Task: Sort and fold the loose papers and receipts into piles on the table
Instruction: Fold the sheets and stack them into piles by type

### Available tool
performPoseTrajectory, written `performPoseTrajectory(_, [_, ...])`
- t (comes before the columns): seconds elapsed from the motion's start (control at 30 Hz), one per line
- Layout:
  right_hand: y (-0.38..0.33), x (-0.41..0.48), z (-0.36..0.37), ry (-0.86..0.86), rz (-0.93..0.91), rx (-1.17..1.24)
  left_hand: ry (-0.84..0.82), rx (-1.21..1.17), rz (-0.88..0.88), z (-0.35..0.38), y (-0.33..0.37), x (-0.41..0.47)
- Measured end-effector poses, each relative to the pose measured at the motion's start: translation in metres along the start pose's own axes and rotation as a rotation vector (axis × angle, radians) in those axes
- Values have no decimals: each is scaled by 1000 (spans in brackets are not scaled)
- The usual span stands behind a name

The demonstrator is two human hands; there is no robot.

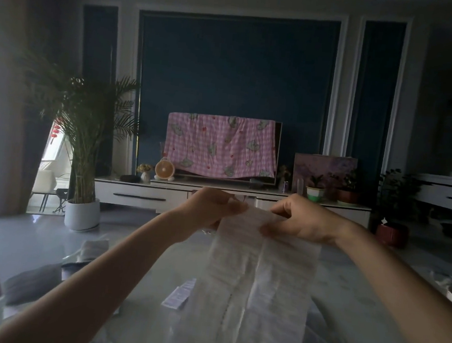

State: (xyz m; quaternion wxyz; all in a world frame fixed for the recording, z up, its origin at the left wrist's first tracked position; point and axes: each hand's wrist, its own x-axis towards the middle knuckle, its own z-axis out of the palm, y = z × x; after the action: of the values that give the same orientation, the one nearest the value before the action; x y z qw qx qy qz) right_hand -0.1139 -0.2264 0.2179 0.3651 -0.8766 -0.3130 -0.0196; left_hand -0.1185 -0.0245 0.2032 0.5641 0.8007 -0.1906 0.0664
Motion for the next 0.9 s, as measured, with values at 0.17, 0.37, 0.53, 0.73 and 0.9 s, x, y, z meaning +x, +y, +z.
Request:
performPoseTrajectory(0.17, [3,-2,3,69,31,76,120,-104,8,-2,-5,-1])
performPoseTrajectory(0.37, [17,2,20,272,192,536,184,-346,-44,-19,-10,-5])
performPoseTrajectory(0.53, [23,11,38,349,217,626,267,-338,-91,-28,-24,-8])
performPoseTrajectory(0.73, [19,22,53,527,155,611,280,-351,-128,-30,-33,-9])
performPoseTrajectory(0.9, [17,22,61,555,159,554,397,-312,-123,-31,-33,-7])
